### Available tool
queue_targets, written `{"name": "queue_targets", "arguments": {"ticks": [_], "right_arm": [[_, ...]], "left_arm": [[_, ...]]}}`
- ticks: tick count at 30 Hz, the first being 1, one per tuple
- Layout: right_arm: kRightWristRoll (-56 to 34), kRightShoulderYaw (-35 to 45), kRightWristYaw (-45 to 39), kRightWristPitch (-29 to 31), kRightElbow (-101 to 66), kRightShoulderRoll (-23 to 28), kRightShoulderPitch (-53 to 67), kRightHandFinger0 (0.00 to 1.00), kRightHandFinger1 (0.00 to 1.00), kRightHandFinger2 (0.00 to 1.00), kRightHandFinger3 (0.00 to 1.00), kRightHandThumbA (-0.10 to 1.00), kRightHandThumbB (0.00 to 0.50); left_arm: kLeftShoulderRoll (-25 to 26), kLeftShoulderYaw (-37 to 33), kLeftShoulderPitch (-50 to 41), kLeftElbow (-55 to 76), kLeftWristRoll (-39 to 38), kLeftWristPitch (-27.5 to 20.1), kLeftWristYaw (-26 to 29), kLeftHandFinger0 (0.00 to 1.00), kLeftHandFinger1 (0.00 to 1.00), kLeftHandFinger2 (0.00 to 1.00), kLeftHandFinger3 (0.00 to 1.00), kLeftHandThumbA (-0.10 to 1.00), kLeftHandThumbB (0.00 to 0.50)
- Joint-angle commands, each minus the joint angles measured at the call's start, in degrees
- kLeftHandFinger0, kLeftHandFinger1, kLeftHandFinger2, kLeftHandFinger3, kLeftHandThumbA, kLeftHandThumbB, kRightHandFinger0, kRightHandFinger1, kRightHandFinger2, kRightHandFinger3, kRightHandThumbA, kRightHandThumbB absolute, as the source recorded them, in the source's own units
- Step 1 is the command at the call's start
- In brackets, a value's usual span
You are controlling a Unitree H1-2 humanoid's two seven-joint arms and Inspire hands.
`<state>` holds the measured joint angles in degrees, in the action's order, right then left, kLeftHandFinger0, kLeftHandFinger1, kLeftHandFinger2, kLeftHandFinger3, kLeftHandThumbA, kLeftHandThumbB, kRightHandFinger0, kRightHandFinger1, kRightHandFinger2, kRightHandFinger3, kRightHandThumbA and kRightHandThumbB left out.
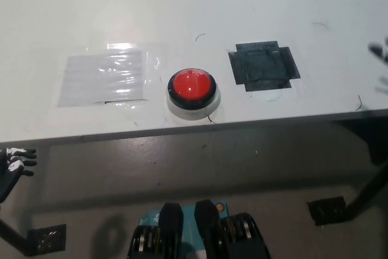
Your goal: The robot uses its right hand to make a fist and press the red button kept in the middle of the desk
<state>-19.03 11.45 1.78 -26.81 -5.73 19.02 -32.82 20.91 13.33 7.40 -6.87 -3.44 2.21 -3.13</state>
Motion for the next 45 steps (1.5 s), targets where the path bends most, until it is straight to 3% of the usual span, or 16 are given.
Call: {"name": "queue_targets", "arguments": {"ticks": [1, 4, 8, 10, 12, 13, 17, 18, 21, 24, 26, 29, 34, 36, 43, 45], "right_arm": [[-0.1, -3.7, -1.6, -0.1, 0.7, 1.0, -8.5, 0.64, 0.78, 0.75, 0.83, 1.00, 0.203], [1.8, -6.3, -3.6, 0.5, 3.6, -0.5, -13.2, 0.58, 0.65, 0.62, 0.72, 1.00, 0.205], [3.5, -8.5, -4.2, 4.0, 8.5, -1.9, -16.6, 0.45, 0.49, 0.44, 0.54, 1.00, 0.277], [4.2, -9.5, -3.8, 4.5, 10.3, -3.9, -19.0, 0.33, 0.33, 0.30, 0.37, 1.00, 0.302], [3.6, -10.3, -4.8, 5.7, 12.8, -6.1, -21.5, 0.03, 0.03, 0.04, 0.11, 1.00, 0.296], [4.0, -11.0, -4.7, 6.1, 14.0, -7.4, -22.7, 0.00, 0.00, 0.00, 0.01, 1.00, 0.317], [5.8, -11.9, -4.0, 5.7, 14.5, -9.2, -23.8, 0.00, 0.00, 0.00, 0.01, 1.00, 0.304], [6.9, -13.3, -3.6, 4.8, 14.1, -10.6, -24.8, 0.00, 0.00, 0.03, 0.03, 1.00, 0.269], [7.6, -14.5, -3.4, 3.6, 14.2, -12.8, -26.3, 0.00, 0.00, 0.21, 0.23, 1.00, 0.235], [7.2, -14.4, -3.1, 4.3, 15.3, -15.6, -27.6, 0.00, 0.00, 0.20, 0.24, 1.00, 0.185], [7.6, -14.7, -3.1, 6.4, 17.6, -18.1, -28.7, 0.00, 0.00, 0.24, 0.28, 1.00, 0.183], [7.8, -14.5, -3.3, 8.2, 20.4, -20.7, -29.6, 0.00, 0.00, 0.26, 0.32, 1.00, 0.169], [6.4, -13.6, -4.1, 11.8, 26.5, -26.5, -28.7, 0.00, 0.00, 0.30, 0.35, 1.00, 0.143], [6.8, -13.9, -5.0, 14.3, 28.5, -27.3, -27.0, 0.00, 0.00, 0.31, 0.36, 1.00, 0.168], [8.0, -13.7, -6.2, 20.6, 37.2, -29.5, -24.3, 0.00, 0.00, 0.30, 0.36, 1.00, 0.138], [8.3, -13.8, -6.9, 23.2, 40.4, -29.3, -23.7, 0.00, 0.00, 0.28, 0.37, 1.00, 0.125]], "left_arm": [[1.5, 0.3, 0.5, 0.9, -0.3, -2.7, -0.6, 0.53, 0.56, 0.63, 0.66, 0.52, 0.000], [1.2, 0.4, 0.3, 2.0, -0.5, -0.6, -0.5, 0.52, 0.56, 0.63, 0.68, 0.53, 0.013], [1.2, 0.2, 0.1, 2.5, -0.2, -0.2, -0.5, 0.55, 0.59, 0.66, 0.71, 0.54, 0.009], [0.9, 0.3, 0.2, 2.1, -0.7, -0.1, -0.5, 0.53, 0.56, 0.63, 0.68, 0.53, 0.008], [1.0, 0.4, 0.3, 0.9, -1.4, -2.3, -1.1, 0.51, 0.54, 0.60, 0.64, 0.51, 0.000], [1.1, 0.1, 0.4, 1.4, -0.5, -1.2, -0.7, 0.56, 0.60, 0.67, 0.71, 0.50, 0.000], [1.3, -0.1, 0.5, 1.5, -0.2, -1.7, -0.9, 0.55, 0.59, 0.66, 0.69, 0.49, 0.000], [1.2, 0.0, 0.4, 1.7, -0.3, -1.2, -0.9, 0.56, 0.60, 0.67, 0.69, 0.49, 0.000], [0.9, 0.0, 1.1, 0.7, -1.0, -1.7, -1.3, 0.50, 0.54, 0.61, 0.65, 0.50, 0.008], [0.8, 0.1, 1.1, 0.2, -1.4, -2.5, -1.5, 0.48, 0.52, 0.59, 0.62, 0.52, 0.014], [1.0, -0.1, 1.1, 0.0, -0.9, -2.5, -1.4, 0.53, 0.56, 0.64, 0.67, 0.54, 0.017], [0.5, -0.2, 1.3, -0.3, -0.8, -2.9, -1.3, 0.51, 0.54, 0.62, 0.66, 0.56, 0.021], [0.3, 0.0, 1.3, -0.3, -1.5, -3.0, -1.4, 0.53, 0.56, 0.62, 0.64, 0.53, 0.009], [0.1, -0.6, 1.8, -0.8, -0.7, -3.6, -1.3, 0.51, 0.55, 0.61, 0.63, 0.53, 0.001], [0.3, -1.0, 2.4, 0.1, 0.0, -2.9, -0.8, 0.50, 0.53, 0.60, 0.64, 0.54, 0.013], [0.5, -1.4, 2.4, 0.4, 0.7, -2.5, -0.7, 0.54, 0.58, 0.64, 0.67, 0.58, 0.014]]}}
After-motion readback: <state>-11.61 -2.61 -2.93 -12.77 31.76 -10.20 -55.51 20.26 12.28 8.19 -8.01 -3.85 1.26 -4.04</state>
